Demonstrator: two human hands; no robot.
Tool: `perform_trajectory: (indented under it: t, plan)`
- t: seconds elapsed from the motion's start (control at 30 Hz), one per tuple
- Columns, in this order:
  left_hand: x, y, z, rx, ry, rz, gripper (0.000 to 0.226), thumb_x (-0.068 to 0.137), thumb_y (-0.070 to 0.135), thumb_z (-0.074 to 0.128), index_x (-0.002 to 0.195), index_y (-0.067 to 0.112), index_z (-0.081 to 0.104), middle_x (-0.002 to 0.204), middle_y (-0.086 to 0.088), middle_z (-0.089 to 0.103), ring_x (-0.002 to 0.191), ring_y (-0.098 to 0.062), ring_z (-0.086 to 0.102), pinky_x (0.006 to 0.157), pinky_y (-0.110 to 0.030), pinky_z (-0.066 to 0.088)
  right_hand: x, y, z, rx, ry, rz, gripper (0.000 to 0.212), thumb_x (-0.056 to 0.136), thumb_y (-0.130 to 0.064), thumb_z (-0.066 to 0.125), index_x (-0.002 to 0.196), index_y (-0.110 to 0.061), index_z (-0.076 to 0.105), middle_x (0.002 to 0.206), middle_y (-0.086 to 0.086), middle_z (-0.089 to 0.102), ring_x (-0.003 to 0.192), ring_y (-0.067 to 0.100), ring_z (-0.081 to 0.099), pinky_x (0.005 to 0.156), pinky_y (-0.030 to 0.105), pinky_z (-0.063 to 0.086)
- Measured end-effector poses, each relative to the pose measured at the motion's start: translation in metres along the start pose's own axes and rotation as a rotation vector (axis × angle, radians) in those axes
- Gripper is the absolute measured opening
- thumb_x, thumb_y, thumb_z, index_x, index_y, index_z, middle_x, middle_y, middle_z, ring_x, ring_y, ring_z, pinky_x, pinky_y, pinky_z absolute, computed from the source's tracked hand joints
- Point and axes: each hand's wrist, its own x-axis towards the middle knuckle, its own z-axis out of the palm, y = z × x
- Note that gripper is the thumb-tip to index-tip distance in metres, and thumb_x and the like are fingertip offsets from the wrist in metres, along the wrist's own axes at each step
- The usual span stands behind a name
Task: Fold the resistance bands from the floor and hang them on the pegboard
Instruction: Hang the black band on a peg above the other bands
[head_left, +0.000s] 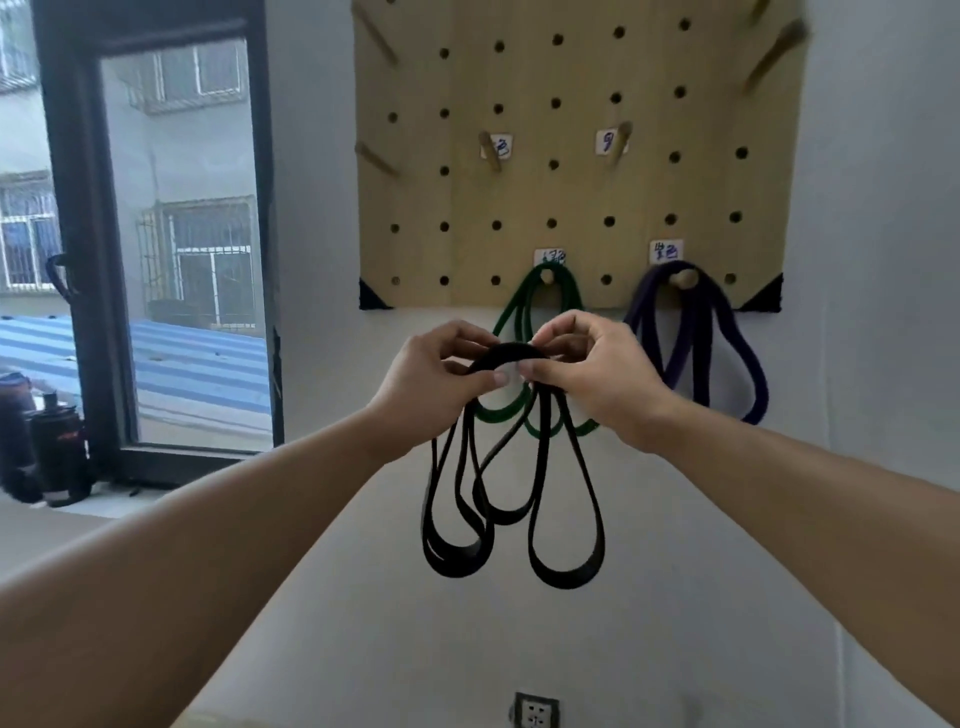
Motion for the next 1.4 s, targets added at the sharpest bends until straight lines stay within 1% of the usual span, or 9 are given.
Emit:
perform_trajectory:
  t: [0.13,0.33,0.47,0.53,0.67,0.9,1.0,1.2,1.4]
  plan:
    - [0.036,0.008,0.010,0.048,0.162,0.080,0.033,0.084,0.028,0.083,0.114,0.028,0.069,0.104,0.013,0.075,0.089,-0.003,0.073,0.082,-0.027,0.059,0.033,-0.012,-0.014,0.009,0.076,-0.015,0.026,0.082,-0.016,0.086,0.102,-0.015,0.070,0.096,0.002,0.079,0.091,0.013,0.077,0.089,0.031,0.062]
    - [0.093,0.035,0.011,0.105,0.221,0.197,0.018,0.091,0.031,0.075,0.109,0.031,0.075,0.095,0.017,0.074,0.088,0.005,0.068,0.071,-0.004,0.048,0.085,-0.025,-0.039,0.085,0.160,-0.018,0.025,0.082,-0.015,0.086,0.100,-0.019,0.069,0.098,0.003,0.080,0.094,0.016,0.078,0.090,0.035,0.062]
    - [0.122,0.049,0.015,0.098,0.253,0.229,0.016,0.091,0.029,0.074,0.107,0.032,0.078,0.091,0.019,0.074,0.084,-0.005,0.072,0.084,-0.030,0.060,0.108,-0.034,-0.052,0.055,0.199,-0.045,0.025,0.084,-0.017,0.085,0.102,-0.022,0.069,0.095,-0.004,0.079,0.086,0.005,0.076,0.072,0.017,0.057]
    - [0.136,0.057,0.018,0.124,0.282,0.249,0.015,0.091,0.031,0.074,0.106,0.031,0.078,0.091,0.019,0.074,0.085,-0.004,0.071,0.086,-0.034,0.060,0.118,-0.039,-0.059,0.066,0.236,-0.080,0.023,0.084,-0.016,0.084,0.099,-0.024,0.070,0.095,-0.005,0.078,0.087,0.005,0.076,0.074,0.017,0.059]
    - [0.166,0.080,0.030,0.129,0.287,0.317,0.014,0.092,0.030,0.072,0.106,0.030,0.074,0.090,0.017,0.071,0.084,0.001,0.067,0.080,-0.025,0.058,0.138,-0.050,-0.076,0.043,0.398,-0.190,0.019,0.085,-0.019,0.084,0.096,-0.030,0.072,0.100,-0.008,0.077,0.095,0.003,0.074,0.090,0.025,0.060]
    - [0.214,0.117,0.056,0.149,0.320,0.342,0.020,0.098,0.029,0.064,0.116,0.028,0.074,0.100,0.010,0.073,0.087,-0.006,0.067,0.068,-0.012,0.047,0.177,-0.067,-0.116,-0.057,0.557,-0.351,0.022,0.088,-0.016,0.079,0.086,-0.035,0.067,0.089,-0.015,0.072,0.083,-0.005,0.070,0.076,0.011,0.056]
    - [0.230,0.118,0.068,0.176,0.299,0.316,0.020,0.099,0.024,0.063,0.114,0.027,0.076,0.097,0.006,0.073,0.080,-0.006,0.067,0.060,-0.009,0.042,0.197,-0.058,-0.128,-0.078,0.563,-0.338,0.017,0.086,-0.015,0.080,0.088,-0.029,0.073,0.088,-0.012,0.075,0.084,0.000,0.073,0.082,0.020,0.060]
    - [0.255,0.111,0.069,0.129,0.359,0.257,0.019,0.097,0.016,0.064,0.107,0.022,0.079,0.088,0.001,0.073,0.080,-0.016,0.070,0.077,-0.033,0.061,0.227,-0.050,-0.129,-0.050,0.538,-0.294,0.020,0.084,-0.014,0.082,0.080,-0.031,0.073,0.088,-0.005,0.078,0.087,0.008,0.076,0.085,0.031,0.063]
    - [0.267,0.093,0.083,0.100,0.260,0.176,0.020,0.094,0.017,0.070,0.112,0.022,0.077,0.085,0.004,0.069,0.081,-0.015,0.071,0.079,-0.034,0.063,0.248,-0.042,-0.126,0.195,0.508,-0.110,0.011,0.085,-0.010,0.081,0.085,-0.019,0.077,0.096,0.008,0.079,0.095,0.021,0.076,0.090,0.037,0.063]
